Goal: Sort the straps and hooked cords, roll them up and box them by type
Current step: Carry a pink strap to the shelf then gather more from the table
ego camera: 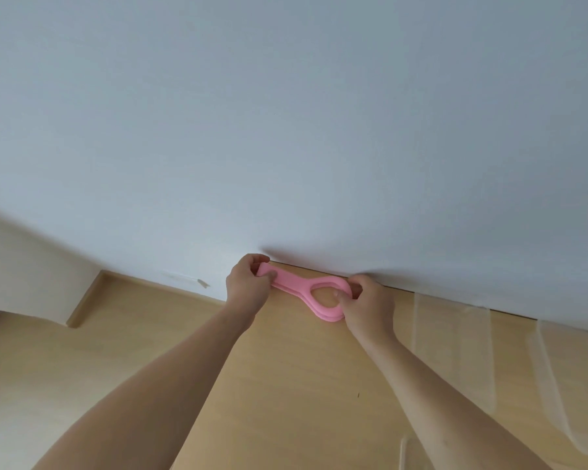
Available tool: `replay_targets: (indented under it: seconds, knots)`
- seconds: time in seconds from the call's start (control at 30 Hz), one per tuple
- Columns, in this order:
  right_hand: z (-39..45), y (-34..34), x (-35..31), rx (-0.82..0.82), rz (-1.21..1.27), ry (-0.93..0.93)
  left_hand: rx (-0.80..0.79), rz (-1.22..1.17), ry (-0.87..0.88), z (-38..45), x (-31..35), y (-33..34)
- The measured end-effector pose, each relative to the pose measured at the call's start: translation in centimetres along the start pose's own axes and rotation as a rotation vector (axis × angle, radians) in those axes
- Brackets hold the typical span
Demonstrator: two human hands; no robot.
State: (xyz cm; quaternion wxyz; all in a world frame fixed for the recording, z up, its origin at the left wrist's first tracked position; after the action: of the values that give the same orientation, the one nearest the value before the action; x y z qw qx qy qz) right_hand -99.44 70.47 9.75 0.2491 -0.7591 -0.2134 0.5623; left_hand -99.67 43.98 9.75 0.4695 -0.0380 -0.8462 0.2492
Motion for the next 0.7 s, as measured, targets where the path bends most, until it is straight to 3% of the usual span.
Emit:
replay_targets:
  seconds: [0.27, 0.37, 0.5, 0.7]
  knots:
    - [-2.3, -0.1, -0.5, 0.039, -0.128, 0.003, -0.053, 0.253, 0.070, -1.1, 0.5, -0.8]
    - [-5.4, 0.7, -3.2, 0.034, -0.225, -0.158, -0.079, 0.341, 0.088, -3.2, -0.8, -2.1]
    - [-10.4, 5.3, -7.2, -0.123, -0.363, -0.400, -0.075, 0.373, 0.126, -6.9, -4.0, -6.0]
    - [-19.3, 15.4, -13.0, -0.392, -0.496, -0.648, 0.090, 0.435, 0.113, -14.1, -12.5, -17.6]
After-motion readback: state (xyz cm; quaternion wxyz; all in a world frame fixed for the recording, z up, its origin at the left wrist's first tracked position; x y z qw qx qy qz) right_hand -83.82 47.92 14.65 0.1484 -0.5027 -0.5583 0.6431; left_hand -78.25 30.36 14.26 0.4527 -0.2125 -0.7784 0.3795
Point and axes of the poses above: each hand's wrist, its own z-axis towards the middle knuckle, its own y-axis out of the palm, x = y × z, the point moved 9 cm from there along z, towards the middle knuckle, and after that the axes turned 3 degrees about -x, right-handed, at the moved point
